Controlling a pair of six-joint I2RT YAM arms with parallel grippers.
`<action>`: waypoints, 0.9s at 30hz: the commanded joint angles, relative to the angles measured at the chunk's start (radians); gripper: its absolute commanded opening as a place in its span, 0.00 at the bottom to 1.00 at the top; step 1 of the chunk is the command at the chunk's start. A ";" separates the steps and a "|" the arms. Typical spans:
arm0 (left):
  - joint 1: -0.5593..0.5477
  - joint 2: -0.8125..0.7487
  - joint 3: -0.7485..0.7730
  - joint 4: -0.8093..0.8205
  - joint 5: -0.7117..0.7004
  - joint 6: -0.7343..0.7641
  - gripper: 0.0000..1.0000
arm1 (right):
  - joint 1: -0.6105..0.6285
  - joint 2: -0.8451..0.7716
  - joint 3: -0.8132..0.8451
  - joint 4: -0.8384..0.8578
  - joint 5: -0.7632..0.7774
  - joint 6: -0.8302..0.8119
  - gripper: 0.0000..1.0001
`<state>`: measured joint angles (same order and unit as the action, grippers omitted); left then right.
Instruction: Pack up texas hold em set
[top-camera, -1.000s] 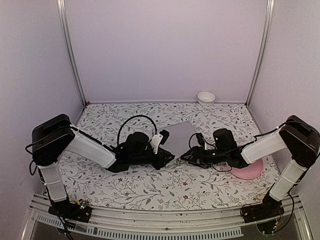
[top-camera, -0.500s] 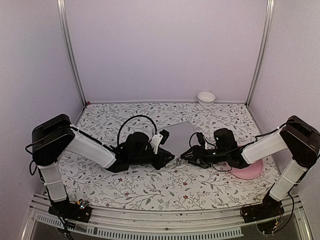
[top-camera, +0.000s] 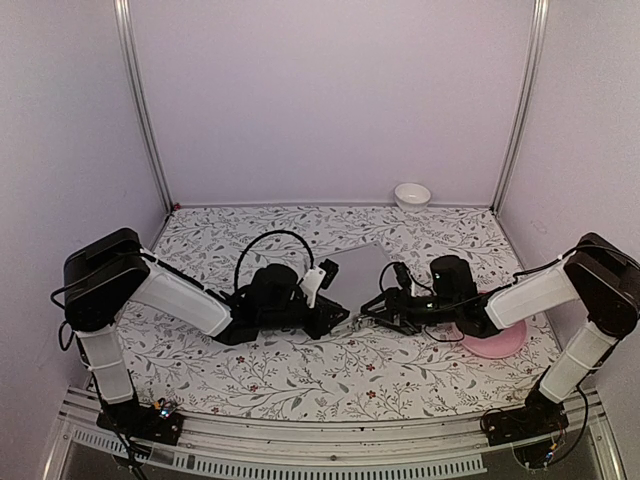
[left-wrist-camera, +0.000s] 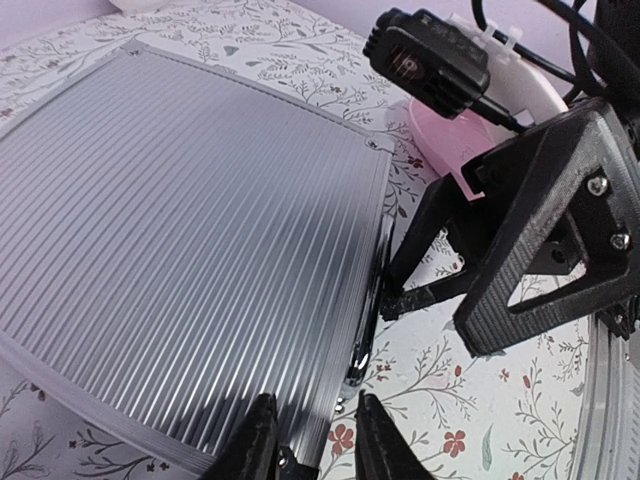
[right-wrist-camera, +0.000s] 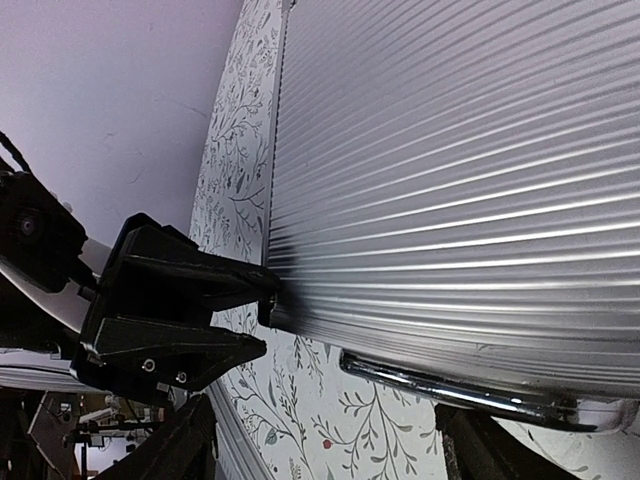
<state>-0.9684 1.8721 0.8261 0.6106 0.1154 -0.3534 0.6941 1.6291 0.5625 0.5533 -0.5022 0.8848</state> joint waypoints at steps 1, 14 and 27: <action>0.007 0.005 -0.016 -0.035 0.008 -0.011 0.27 | 0.002 0.027 -0.002 0.098 0.018 0.009 0.76; 0.007 -0.027 -0.033 -0.020 -0.001 -0.009 0.27 | 0.002 0.005 -0.018 0.089 0.013 -0.006 0.77; 0.007 -0.067 0.012 -0.041 -0.003 -0.001 0.31 | 0.002 -0.059 -0.051 -0.118 0.053 -0.142 0.76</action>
<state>-0.9684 1.8252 0.8059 0.6033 0.1154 -0.3534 0.6956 1.5574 0.5182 0.4931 -0.4721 0.8021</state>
